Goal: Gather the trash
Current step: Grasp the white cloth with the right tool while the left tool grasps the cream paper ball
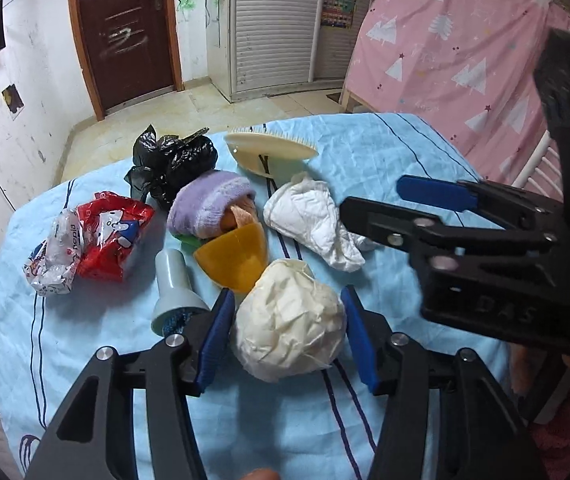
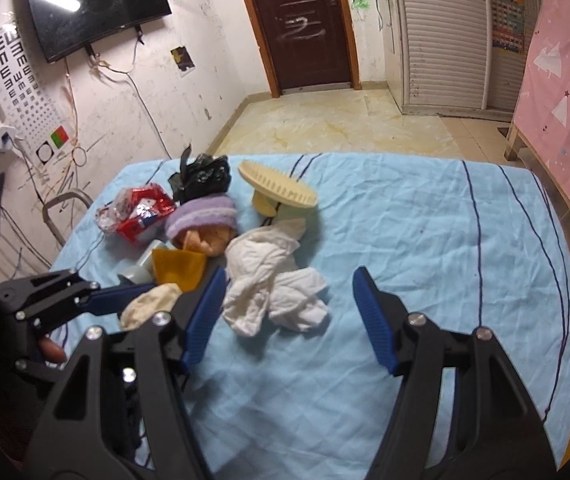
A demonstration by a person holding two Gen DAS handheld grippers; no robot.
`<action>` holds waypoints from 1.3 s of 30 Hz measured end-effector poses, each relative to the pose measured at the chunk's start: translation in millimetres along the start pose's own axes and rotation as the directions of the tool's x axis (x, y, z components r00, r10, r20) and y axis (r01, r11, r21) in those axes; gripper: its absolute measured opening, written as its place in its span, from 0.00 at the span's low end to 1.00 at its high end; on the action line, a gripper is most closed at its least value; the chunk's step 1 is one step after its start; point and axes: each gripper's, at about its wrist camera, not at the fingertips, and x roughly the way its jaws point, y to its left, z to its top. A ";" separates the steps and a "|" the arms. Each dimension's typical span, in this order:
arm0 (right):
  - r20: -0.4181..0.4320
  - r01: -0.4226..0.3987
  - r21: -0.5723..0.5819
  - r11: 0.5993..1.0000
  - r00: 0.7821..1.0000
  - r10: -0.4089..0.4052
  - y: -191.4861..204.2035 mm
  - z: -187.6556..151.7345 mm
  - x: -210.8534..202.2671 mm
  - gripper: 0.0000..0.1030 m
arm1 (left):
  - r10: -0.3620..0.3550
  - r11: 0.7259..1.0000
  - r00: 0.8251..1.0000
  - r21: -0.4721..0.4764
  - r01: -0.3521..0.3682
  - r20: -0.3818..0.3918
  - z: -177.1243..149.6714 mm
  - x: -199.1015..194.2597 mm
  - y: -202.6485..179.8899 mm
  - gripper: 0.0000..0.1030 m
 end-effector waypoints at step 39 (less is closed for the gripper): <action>0.157 0.011 0.068 0.998 0.987 -0.021 -42.2 -13.6 -76.0 0.20 | 0.004 0.996 0.995 0.085 -0.013 0.103 13.9 -50.7 -61.2 0.44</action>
